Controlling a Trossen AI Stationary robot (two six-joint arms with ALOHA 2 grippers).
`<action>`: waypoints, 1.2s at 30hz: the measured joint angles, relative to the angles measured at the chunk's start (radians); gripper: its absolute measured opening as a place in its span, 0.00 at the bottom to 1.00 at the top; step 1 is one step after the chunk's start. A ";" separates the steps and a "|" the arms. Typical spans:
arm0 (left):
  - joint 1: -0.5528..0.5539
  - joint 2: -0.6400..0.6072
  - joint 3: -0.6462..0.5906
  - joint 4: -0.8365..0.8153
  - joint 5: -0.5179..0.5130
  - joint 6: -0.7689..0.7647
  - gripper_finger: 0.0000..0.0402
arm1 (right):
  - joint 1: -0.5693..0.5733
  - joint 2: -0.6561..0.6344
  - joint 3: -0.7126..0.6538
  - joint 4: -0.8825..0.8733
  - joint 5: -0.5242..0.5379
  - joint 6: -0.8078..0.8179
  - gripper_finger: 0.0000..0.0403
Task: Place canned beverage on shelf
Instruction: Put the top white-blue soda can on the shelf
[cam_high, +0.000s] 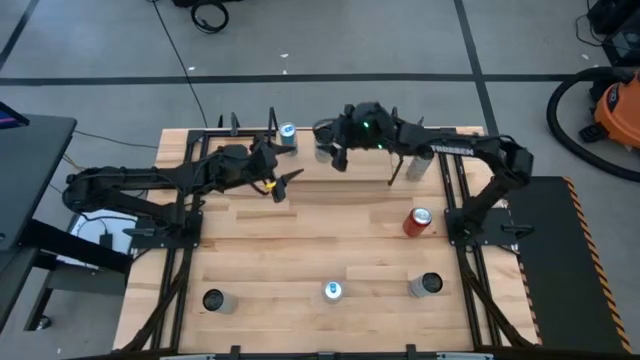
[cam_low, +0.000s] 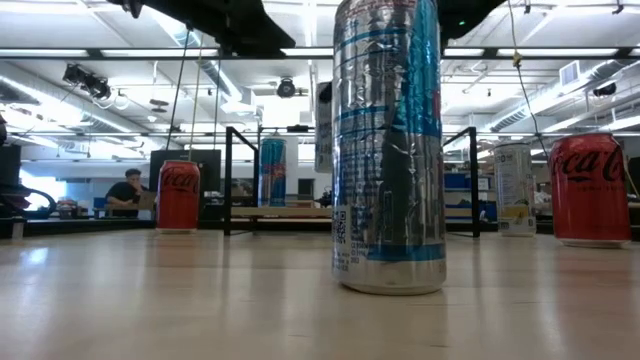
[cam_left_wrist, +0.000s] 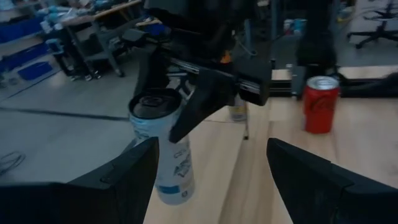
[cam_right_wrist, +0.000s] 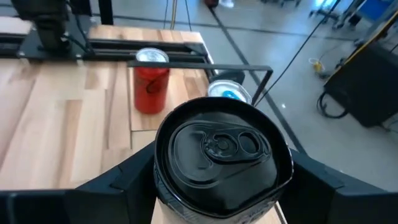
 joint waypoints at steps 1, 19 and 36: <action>0.011 0.000 0.000 -0.003 0.000 -0.001 0.75 | -0.010 0.024 0.025 -0.005 -0.006 0.000 0.66; 0.032 -0.002 0.000 -0.041 0.100 -0.001 0.75 | -0.142 0.187 0.119 -0.012 -0.177 -0.029 0.66; 0.033 -0.002 0.000 -0.033 0.102 -0.002 0.75 | -0.169 0.235 0.118 0.029 -0.214 -0.048 0.67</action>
